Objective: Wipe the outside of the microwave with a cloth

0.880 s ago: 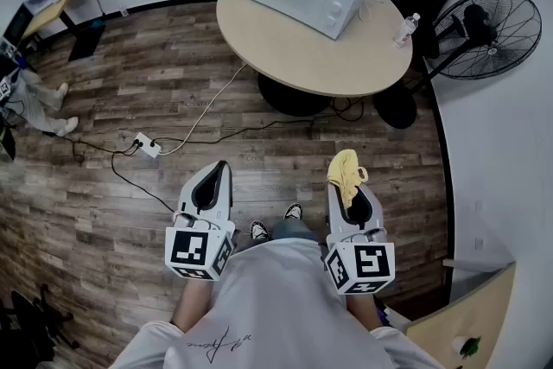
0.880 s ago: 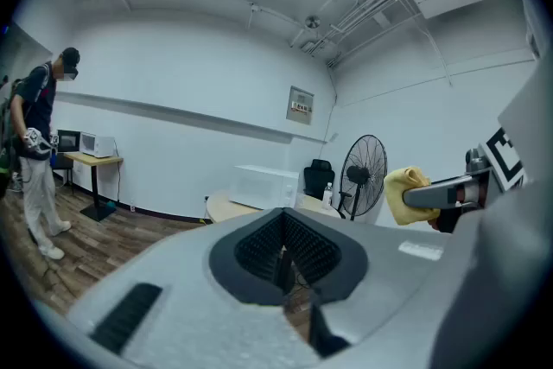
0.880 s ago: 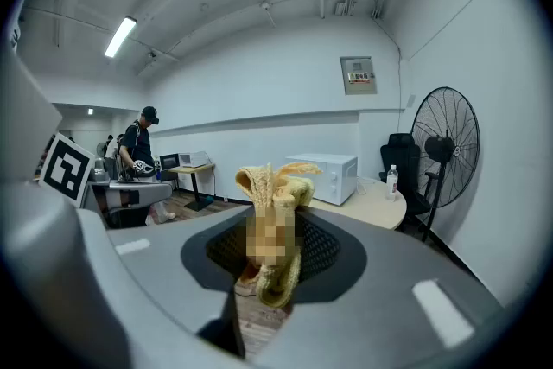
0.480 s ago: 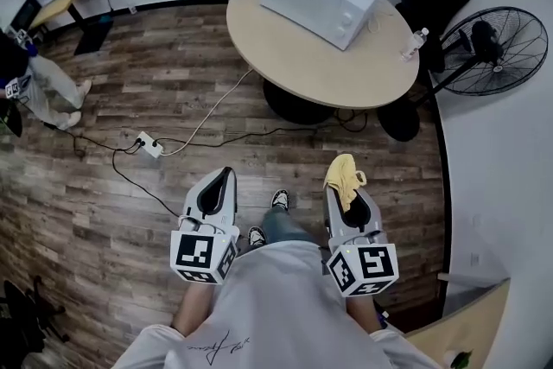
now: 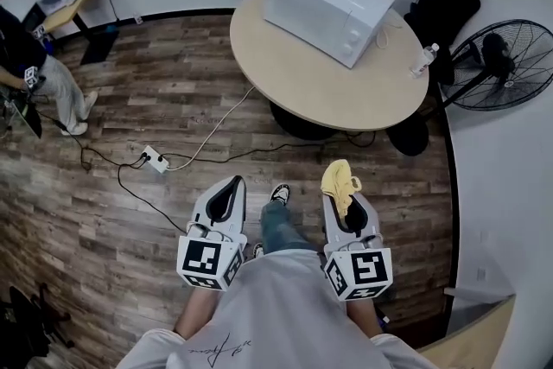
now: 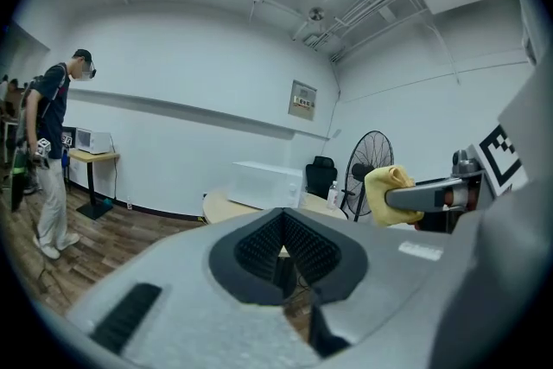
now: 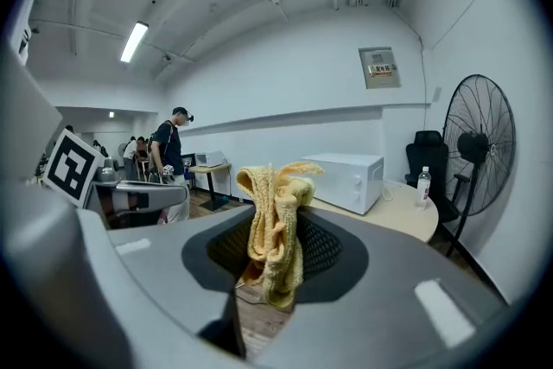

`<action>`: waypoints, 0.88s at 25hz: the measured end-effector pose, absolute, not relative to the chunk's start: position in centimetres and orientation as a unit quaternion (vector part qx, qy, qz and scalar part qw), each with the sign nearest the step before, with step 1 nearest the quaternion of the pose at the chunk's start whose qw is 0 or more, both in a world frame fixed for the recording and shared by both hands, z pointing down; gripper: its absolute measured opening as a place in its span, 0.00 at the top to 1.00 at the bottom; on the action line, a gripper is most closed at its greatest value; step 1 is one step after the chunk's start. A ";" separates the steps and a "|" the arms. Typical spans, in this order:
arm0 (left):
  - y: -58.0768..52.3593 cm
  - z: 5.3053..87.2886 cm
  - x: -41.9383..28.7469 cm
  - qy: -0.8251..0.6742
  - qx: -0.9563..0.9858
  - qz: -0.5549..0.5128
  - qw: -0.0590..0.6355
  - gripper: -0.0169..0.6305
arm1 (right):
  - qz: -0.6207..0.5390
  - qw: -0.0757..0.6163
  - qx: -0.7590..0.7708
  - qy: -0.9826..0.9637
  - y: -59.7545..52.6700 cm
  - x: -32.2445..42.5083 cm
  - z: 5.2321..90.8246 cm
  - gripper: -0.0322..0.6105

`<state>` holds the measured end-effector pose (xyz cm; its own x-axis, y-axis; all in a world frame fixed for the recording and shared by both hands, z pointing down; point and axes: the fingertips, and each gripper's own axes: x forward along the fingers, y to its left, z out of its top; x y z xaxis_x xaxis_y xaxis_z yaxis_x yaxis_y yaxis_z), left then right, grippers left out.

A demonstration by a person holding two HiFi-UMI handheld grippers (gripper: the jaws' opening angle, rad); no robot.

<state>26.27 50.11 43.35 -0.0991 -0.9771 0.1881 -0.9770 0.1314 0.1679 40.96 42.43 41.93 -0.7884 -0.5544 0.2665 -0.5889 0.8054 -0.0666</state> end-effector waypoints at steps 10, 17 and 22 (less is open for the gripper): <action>38.1 43.1 21.3 -0.728 0.672 0.020 0.139 0.99 | 0.171 0.101 0.320 -0.926 29.2 36.3 43.7 0.77; 29.1 44.0 17.5 -0.718 0.676 0.046 0.157 0.99 | 0.201 0.060 0.315 -0.925 20.3 33.3 43.6 0.76; 22.6 43.1 15.9 -0.711 0.684 0.054 0.154 0.99 | 0.193 0.029 0.308 -0.931 14.2 32.0 42.9 0.75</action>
